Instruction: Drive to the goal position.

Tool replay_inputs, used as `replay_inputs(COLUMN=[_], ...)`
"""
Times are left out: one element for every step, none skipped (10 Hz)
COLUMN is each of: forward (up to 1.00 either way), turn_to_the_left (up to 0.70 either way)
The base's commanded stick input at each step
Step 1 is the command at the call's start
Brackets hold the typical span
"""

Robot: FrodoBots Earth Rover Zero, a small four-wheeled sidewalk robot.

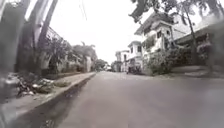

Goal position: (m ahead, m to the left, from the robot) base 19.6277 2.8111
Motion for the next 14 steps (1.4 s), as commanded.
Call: replay_inputs(forward=[0.7,0.7,0.7,0.7,0.7,0.7,0.7,0.7,0.7,0.7,0.7,0.7,0.7,0.7], turn_to_the_left=[0.0,0.0,0.0,0.0,0.0,-0.01,-0.02,-0.09,-0.21,-0.3,-0.28,0.0,0.0,0.0])
